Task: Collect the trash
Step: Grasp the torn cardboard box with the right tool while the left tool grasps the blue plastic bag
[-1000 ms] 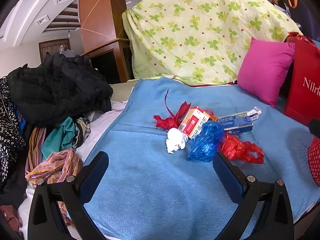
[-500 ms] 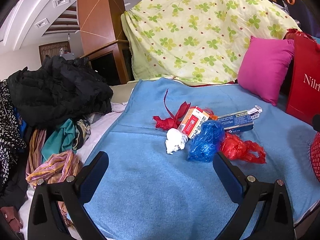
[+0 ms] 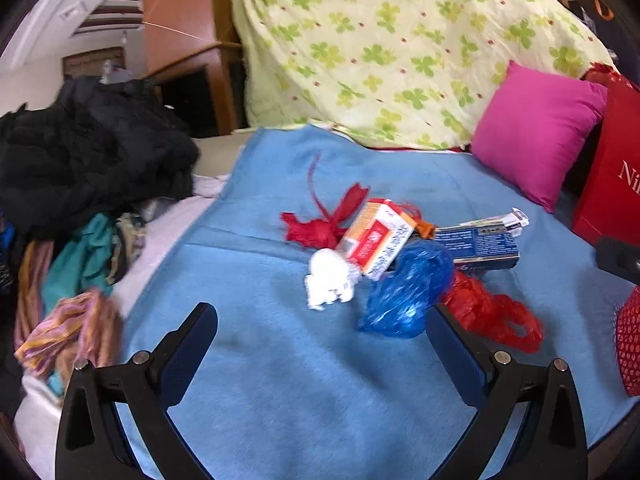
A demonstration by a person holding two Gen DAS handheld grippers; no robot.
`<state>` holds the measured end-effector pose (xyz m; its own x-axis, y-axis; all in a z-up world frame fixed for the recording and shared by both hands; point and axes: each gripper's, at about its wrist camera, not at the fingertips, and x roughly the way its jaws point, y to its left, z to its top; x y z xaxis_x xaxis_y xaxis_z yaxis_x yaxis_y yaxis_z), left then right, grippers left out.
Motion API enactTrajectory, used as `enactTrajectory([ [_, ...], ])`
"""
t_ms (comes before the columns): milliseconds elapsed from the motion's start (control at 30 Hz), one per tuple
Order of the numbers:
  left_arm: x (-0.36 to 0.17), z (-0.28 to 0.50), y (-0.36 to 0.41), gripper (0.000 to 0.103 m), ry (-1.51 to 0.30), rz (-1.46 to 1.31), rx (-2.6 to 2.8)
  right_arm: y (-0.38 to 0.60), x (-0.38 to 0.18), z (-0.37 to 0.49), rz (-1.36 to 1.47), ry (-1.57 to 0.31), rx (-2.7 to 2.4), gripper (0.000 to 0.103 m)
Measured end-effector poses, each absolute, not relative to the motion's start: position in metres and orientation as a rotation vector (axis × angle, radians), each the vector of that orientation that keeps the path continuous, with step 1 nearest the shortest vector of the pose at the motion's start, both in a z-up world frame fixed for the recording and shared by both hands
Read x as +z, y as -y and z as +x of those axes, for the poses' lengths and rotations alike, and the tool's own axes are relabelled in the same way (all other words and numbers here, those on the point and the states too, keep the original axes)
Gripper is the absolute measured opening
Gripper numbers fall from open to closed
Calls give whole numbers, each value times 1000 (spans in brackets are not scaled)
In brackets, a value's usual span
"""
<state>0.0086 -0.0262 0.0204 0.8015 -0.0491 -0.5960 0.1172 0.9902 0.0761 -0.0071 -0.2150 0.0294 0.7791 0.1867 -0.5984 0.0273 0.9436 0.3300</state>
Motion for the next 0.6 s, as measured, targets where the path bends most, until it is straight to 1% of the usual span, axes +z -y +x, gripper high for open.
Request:
enactTrajectory([
  [133, 13, 33, 38, 103, -677, 90, -167, 235, 3, 43, 508, -759, 100, 103],
  [267, 0, 51, 51, 103, -729, 95, -218, 246, -20, 81, 632, -802, 134, 102],
  [333, -5, 60, 56, 100, -744, 93, -242, 248, -31, 96, 706, -807, 167, 100],
  [400, -8, 65, 60, 92, -757, 92, -262, 246, -40, 109, 742, -833, 177, 98],
  [433, -12, 68, 63, 88, -772, 94, -272, 244, -44, 114, 751, -845, 182, 90],
  [467, -15, 70, 65, 81, -786, 94, -280, 242, -46, 117, 753, -855, 183, 81],
  [500, -17, 72, 66, 72, -800, 92, -288, 240, -49, 121, 759, -870, 181, 76],
  [533, -22, 74, 68, 68, -826, 84, -306, 238, -52, 124, 769, -879, 184, 64],
  [567, -25, 75, 69, 57, -845, 78, -321, 237, -53, 125, 778, -883, 191, 54],
  [600, -27, 76, 69, 52, -856, 73, -333, 237, -55, 126, 779, -884, 194, 54],
])
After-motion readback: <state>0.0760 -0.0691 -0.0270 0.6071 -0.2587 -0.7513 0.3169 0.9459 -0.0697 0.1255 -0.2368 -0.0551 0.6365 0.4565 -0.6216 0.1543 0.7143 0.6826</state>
